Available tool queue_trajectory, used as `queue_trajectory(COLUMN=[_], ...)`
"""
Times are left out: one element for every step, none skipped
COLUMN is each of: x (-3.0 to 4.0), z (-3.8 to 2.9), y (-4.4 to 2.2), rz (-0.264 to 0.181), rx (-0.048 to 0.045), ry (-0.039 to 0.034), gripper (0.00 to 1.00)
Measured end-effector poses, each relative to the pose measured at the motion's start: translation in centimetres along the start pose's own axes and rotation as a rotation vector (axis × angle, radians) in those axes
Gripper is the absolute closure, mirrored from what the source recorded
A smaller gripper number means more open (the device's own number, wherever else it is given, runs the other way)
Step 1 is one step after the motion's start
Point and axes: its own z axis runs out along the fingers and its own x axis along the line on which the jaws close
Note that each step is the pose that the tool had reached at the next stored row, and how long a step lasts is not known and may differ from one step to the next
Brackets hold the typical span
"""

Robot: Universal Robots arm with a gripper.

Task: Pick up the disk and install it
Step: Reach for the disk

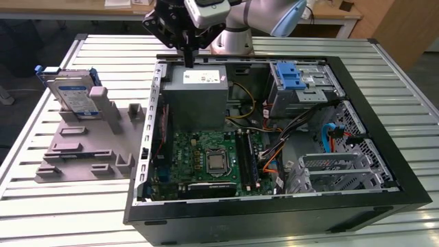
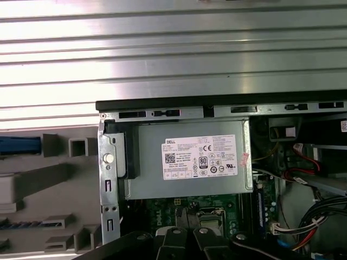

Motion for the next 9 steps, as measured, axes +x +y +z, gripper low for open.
queue_trajectory(x=[0.03,0.07,0.1,0.14,0.17,0.2,0.24,0.28,0.32], z=[0.0,0.0,0.01,0.01,0.01,0.02,0.02,0.02,0.02], y=[0.0,0.0,0.0,0.0,0.0,0.0,0.0,0.0,0.01], rz=[0.0,0.0,0.0,0.0,0.0,0.0,0.0,0.0,0.0], rx=[0.0,0.0,0.0,0.0,-0.0001,-0.0001,0.0,0.0,-0.0001], ry=[0.0,-0.0001,-0.0001,0.0,-0.0001,-0.0001,-0.0001,-0.0001,-0.0001], gripper=[0.89,0.89,0.89,0.89,0.89,0.89,0.89,0.89,0.89])
